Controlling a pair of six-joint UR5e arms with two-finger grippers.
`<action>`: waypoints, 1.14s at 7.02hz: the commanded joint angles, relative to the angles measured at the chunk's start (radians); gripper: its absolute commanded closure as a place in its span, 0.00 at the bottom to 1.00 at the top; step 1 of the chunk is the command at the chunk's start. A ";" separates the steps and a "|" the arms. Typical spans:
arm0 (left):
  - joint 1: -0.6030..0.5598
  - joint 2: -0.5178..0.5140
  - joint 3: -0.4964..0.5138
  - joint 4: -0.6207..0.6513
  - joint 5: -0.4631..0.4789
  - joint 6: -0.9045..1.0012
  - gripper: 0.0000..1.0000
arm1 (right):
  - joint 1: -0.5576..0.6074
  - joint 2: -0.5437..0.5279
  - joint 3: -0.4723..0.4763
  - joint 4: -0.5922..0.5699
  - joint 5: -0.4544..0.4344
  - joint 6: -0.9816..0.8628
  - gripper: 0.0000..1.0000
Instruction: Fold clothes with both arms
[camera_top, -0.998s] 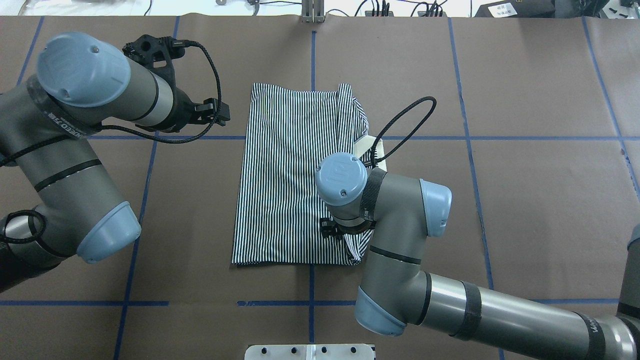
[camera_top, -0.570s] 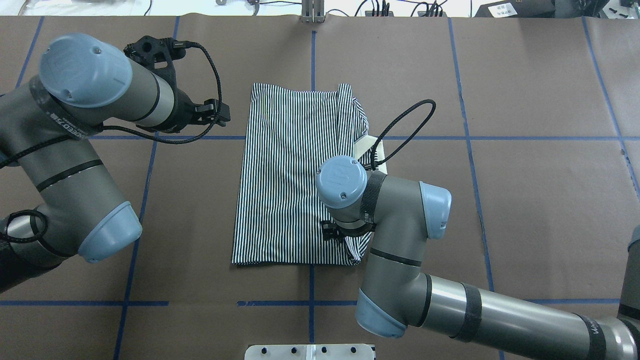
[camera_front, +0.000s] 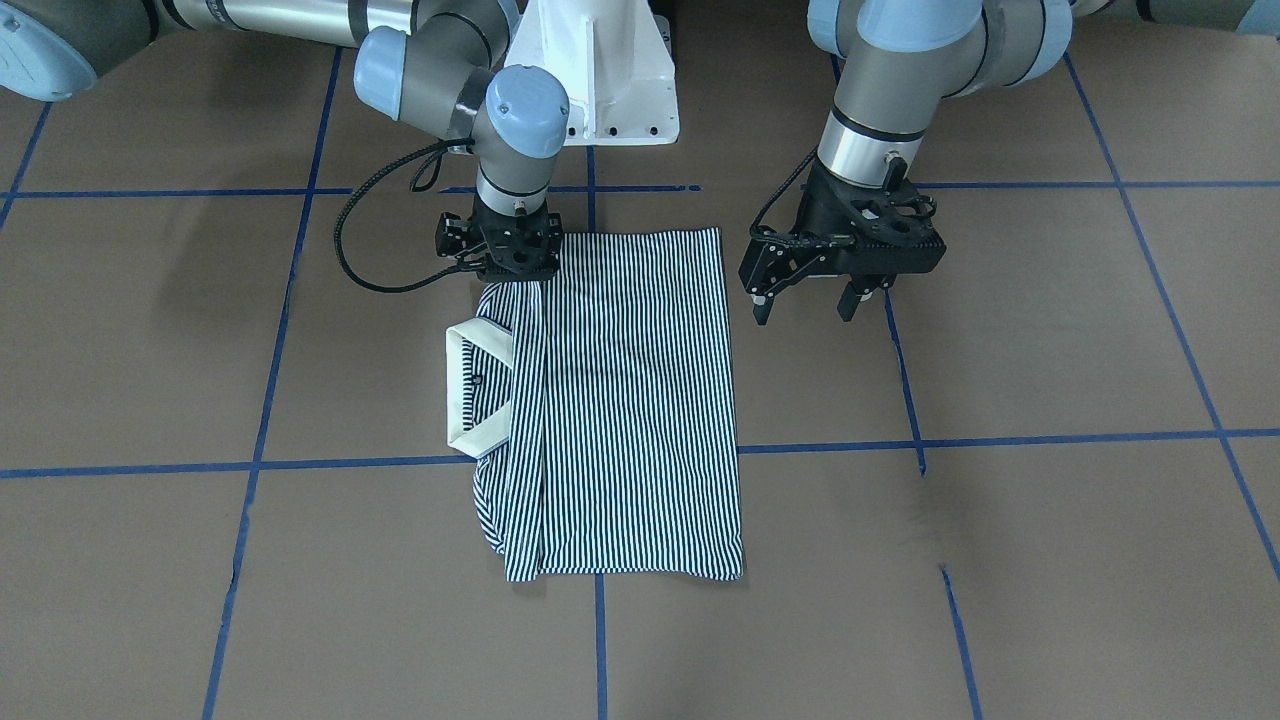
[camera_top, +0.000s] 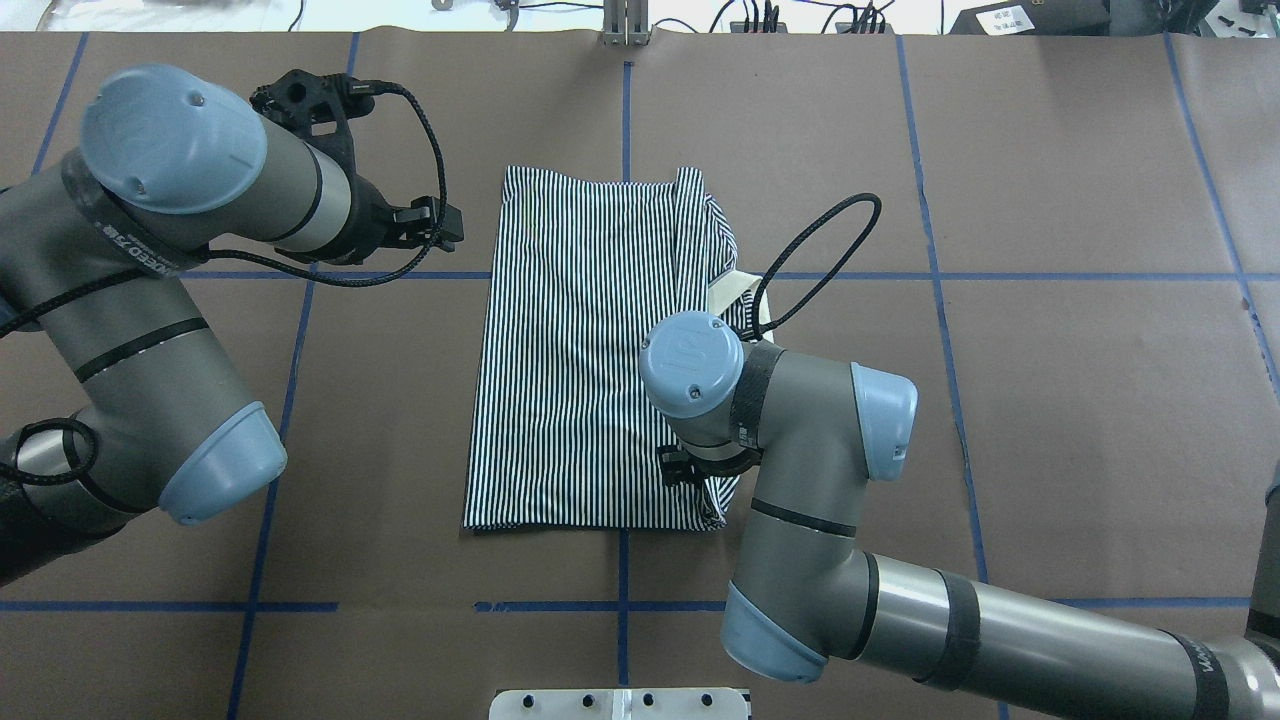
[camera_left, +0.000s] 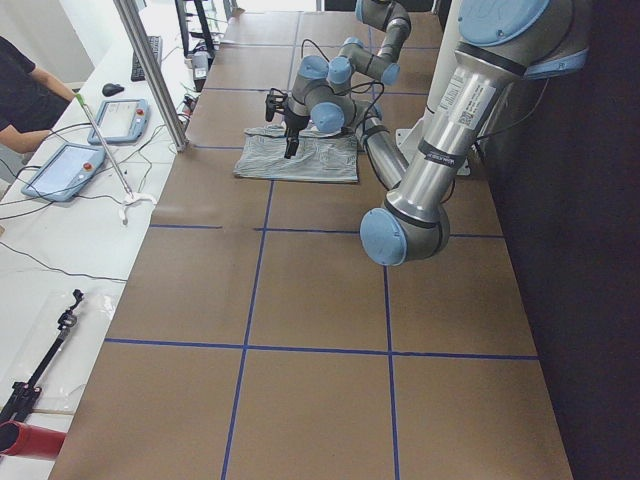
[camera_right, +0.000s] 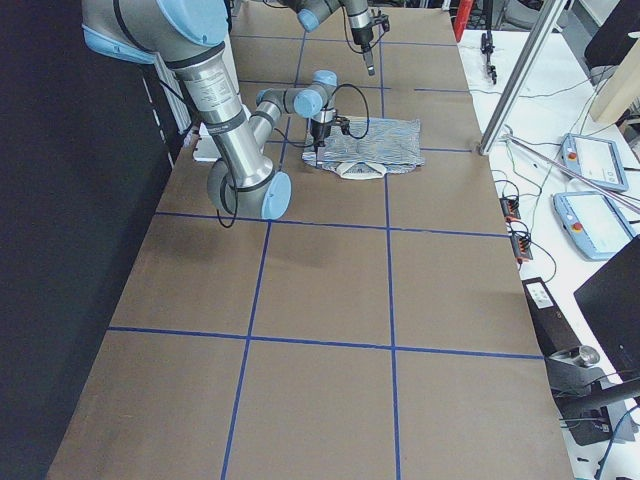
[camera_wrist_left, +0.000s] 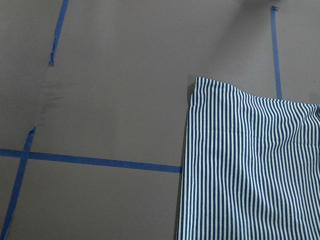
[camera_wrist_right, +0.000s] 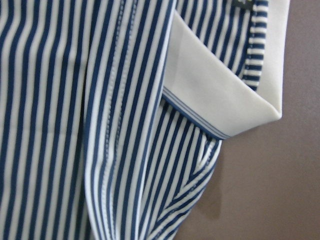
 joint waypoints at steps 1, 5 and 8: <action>0.005 -0.006 0.001 -0.002 0.000 0.000 0.00 | 0.001 -0.049 0.028 -0.013 -0.008 -0.004 0.00; 0.005 -0.006 -0.003 -0.003 0.000 0.000 0.00 | 0.077 -0.115 0.120 -0.009 -0.008 -0.101 0.00; 0.003 -0.003 -0.004 -0.002 -0.002 0.001 0.00 | 0.117 0.104 -0.085 0.005 -0.010 -0.152 0.00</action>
